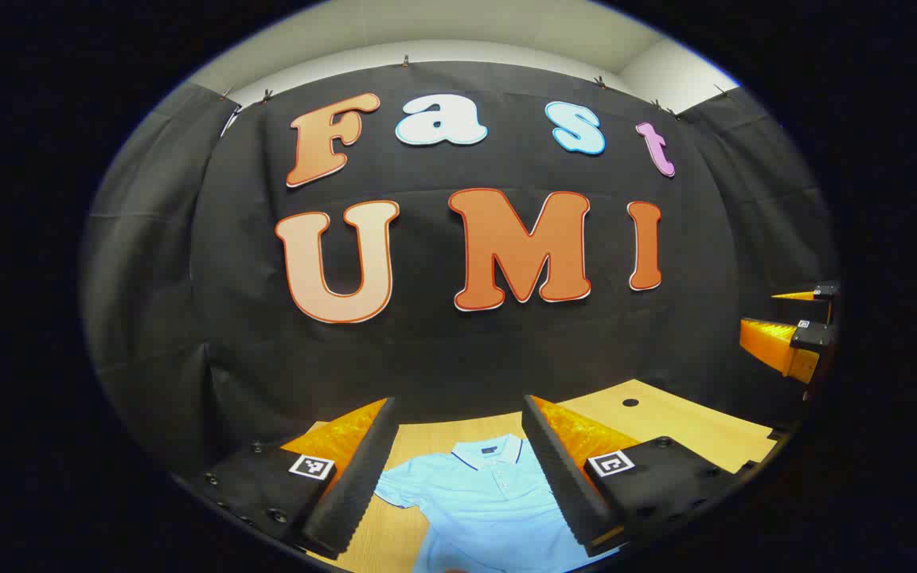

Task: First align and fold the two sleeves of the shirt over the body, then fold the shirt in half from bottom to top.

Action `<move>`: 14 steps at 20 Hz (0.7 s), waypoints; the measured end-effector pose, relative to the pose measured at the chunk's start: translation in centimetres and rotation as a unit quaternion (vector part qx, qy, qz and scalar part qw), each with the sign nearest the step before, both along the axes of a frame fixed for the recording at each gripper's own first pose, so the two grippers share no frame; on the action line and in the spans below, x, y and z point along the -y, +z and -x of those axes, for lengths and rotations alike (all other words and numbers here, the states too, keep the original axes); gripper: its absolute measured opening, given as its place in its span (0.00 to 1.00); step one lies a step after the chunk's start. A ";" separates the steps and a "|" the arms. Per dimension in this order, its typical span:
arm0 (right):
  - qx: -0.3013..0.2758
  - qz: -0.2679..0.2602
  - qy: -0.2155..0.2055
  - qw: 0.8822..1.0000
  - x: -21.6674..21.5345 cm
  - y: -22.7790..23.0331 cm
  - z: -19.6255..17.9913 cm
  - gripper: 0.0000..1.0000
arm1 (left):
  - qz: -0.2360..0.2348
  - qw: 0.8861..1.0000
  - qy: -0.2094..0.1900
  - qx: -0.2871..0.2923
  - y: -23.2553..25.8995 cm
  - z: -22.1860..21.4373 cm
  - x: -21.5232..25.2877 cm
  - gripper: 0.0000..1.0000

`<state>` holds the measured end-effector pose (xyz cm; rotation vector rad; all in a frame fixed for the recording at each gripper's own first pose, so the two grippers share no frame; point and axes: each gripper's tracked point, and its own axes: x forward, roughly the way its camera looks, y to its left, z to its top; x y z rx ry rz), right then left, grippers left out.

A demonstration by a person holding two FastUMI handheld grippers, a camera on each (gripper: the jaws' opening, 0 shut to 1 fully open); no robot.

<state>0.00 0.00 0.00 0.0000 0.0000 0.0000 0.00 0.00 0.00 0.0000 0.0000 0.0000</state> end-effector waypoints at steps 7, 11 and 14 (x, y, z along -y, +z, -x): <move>-0.017 -0.005 0.030 0.999 -2.0 -0.9 -1.7 0.99 | -0.012 1.000 0.015 0.003 0.0 0.4 -1.4 1.00; -0.011 0.000 0.041 0.999 -3.1 -0.5 -2.1 0.99 | -0.016 1.000 0.015 0.020 0.9 0.4 -1.9 1.00; -0.015 0.000 0.046 0.999 -4.0 -0.6 -2.1 0.99 | -0.012 1.000 0.013 0.023 0.7 0.6 -2.1 0.98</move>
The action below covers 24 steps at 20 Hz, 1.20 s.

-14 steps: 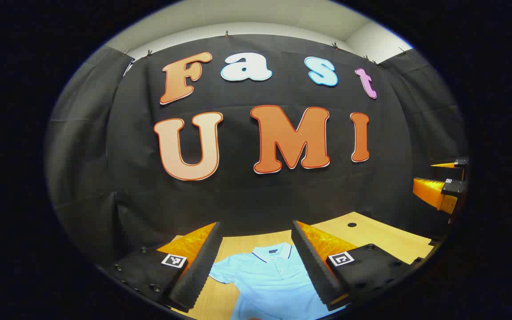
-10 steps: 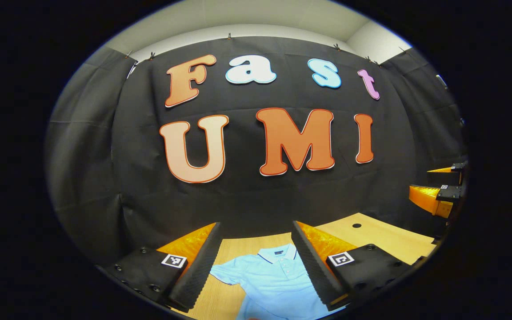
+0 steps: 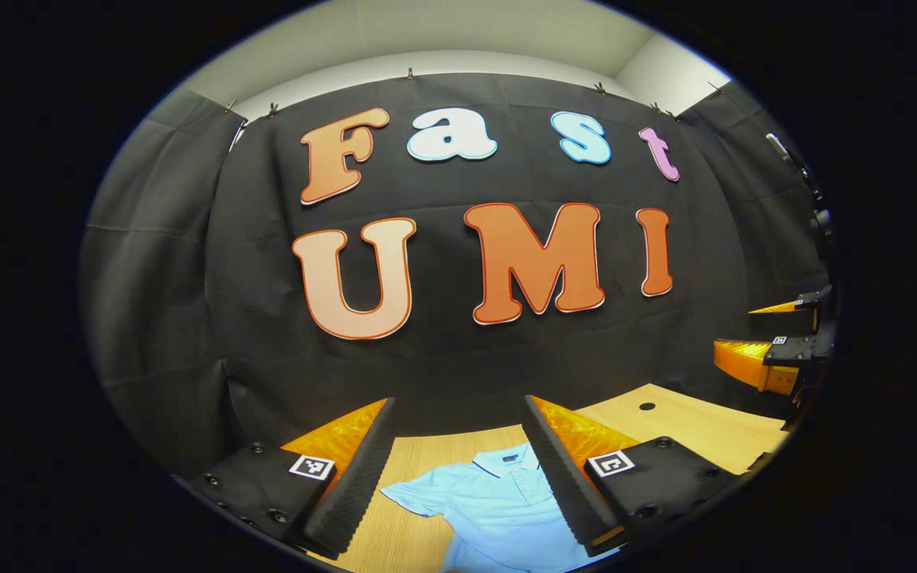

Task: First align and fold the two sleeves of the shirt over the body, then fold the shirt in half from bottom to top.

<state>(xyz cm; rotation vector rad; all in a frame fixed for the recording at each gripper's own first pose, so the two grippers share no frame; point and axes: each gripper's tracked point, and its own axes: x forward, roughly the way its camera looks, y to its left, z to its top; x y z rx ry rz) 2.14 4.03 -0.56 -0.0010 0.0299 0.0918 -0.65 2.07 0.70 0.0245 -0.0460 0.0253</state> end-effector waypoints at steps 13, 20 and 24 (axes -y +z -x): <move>-0.098 0.026 -0.013 0.995 -1.1 -4.5 -3.8 0.98 | 0.009 0.999 -0.040 0.017 0.3 1.1 -1.9 0.97; -0.205 0.039 0.035 0.977 -2.6 -12.4 -10.2 0.96 | -0.022 1.000 0.002 0.017 0.9 0.4 -2.0 0.99; -0.282 0.032 0.053 0.958 -2.9 -16.8 -13.6 0.93 | -0.043 0.998 0.040 0.009 1.0 -0.4 -2.1 1.00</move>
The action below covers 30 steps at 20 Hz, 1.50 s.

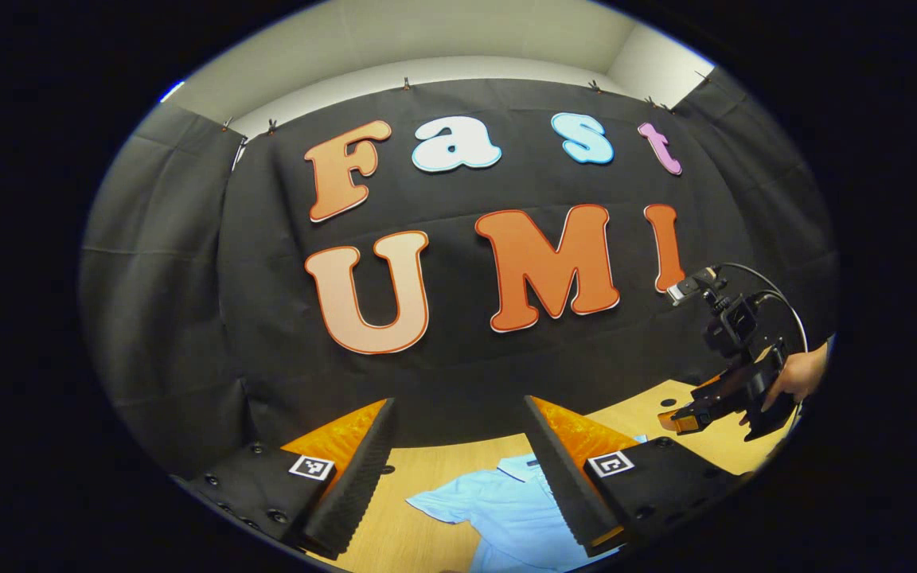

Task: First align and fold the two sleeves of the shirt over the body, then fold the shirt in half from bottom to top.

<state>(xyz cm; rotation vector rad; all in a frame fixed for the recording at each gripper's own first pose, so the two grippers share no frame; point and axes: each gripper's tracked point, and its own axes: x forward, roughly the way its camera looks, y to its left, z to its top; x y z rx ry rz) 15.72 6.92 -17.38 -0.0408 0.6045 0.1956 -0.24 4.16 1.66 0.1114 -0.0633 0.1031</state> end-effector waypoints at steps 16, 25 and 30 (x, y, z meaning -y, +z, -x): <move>-0.295 -0.030 -0.009 0.955 0.4 -15.6 -7.1 0.78 | 0.003 0.990 0.126 -0.069 -2.7 1.6 -0.2 1.00; -0.338 -0.010 -0.051 0.940 0.7 -21.4 -9.2 0.77 | -0.009 0.983 0.152 -0.099 -3.9 1.2 0.1 1.00; -0.313 0.000 -0.053 0.948 0.8 -21.3 -10.5 0.57 | -0.024 0.984 0.137 -0.109 -3.8 0.4 1.6 1.00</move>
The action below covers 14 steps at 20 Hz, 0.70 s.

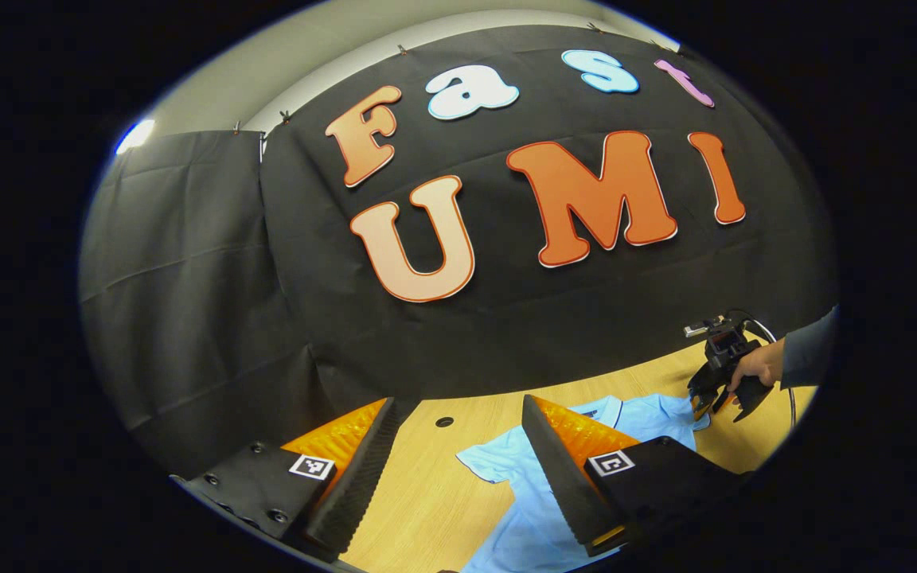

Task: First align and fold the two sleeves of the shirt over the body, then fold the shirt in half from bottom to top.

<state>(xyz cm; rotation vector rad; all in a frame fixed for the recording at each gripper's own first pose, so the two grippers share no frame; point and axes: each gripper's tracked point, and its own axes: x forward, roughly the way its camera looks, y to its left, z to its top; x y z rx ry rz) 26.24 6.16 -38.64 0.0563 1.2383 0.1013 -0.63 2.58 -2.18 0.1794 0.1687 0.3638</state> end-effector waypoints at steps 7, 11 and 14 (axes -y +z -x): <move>0.026 -0.078 -0.021 0.996 -2.2 1.9 -1.3 0.04 | 0.025 1.000 -0.002 -0.016 -1.6 -0.1 0.3 1.00; 0.060 -0.153 -0.017 0.986 -5.6 5.5 -2.3 0.04 | 0.028 0.999 0.019 -0.021 -2.3 0.0 -1.9 1.00; 0.073 -0.177 0.009 0.981 -7.9 7.2 -2.0 0.04 | 0.041 0.998 0.026 -0.029 -3.5 -0.3 -3.5 1.00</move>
